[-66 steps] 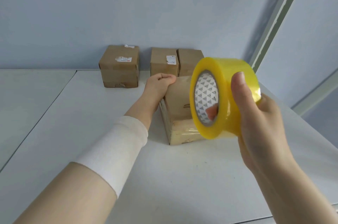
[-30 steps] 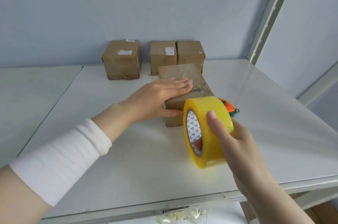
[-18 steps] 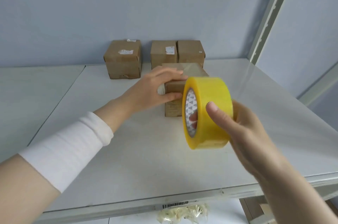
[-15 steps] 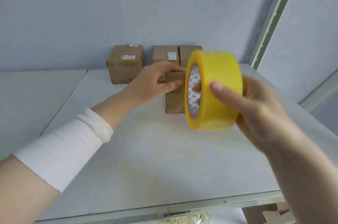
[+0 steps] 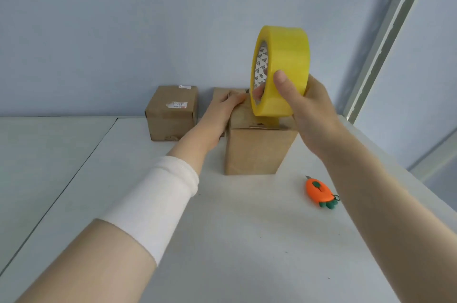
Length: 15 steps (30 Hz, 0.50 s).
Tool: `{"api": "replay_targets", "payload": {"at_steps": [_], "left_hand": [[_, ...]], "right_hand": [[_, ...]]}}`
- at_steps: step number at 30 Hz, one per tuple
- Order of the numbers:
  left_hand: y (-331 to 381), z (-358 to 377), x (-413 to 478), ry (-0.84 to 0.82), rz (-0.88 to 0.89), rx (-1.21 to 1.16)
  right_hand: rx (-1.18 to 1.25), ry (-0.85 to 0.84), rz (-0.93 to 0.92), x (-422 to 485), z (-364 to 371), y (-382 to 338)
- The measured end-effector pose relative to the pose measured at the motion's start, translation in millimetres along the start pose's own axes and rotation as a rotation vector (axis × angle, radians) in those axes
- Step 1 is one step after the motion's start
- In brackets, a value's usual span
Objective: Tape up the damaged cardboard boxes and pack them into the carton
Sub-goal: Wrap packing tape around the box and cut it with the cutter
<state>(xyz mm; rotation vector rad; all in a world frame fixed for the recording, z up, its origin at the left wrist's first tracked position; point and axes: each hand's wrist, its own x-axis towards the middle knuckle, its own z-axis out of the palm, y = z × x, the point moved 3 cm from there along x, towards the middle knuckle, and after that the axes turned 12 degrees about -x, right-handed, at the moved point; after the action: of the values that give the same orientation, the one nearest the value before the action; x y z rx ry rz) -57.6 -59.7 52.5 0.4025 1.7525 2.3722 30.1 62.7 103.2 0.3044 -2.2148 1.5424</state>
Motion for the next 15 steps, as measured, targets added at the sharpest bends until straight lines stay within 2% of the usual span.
{"api": "replay_targets", "payload": {"at_steps": [5,9,12,15], "left_hand": [[-4.7,-3.8,17.8,0.113,-0.032,-0.084],[-10.3,-9.8,27.3,0.151,-0.116,-0.079],[-13.7,-9.6,30.8,0.142,-0.142,-0.097],[-13.4,-10.5,30.2,0.145,-0.161,-0.077]], "right_hand": [[0.044,0.152,0.028,11.8,9.1,1.1],[0.087,0.224,-0.023,-10.1,5.1,0.7],[0.146,0.198,-0.057,-24.6,3.6,5.4],[0.055,0.103,-0.083,-26.3,9.2,6.4]]}}
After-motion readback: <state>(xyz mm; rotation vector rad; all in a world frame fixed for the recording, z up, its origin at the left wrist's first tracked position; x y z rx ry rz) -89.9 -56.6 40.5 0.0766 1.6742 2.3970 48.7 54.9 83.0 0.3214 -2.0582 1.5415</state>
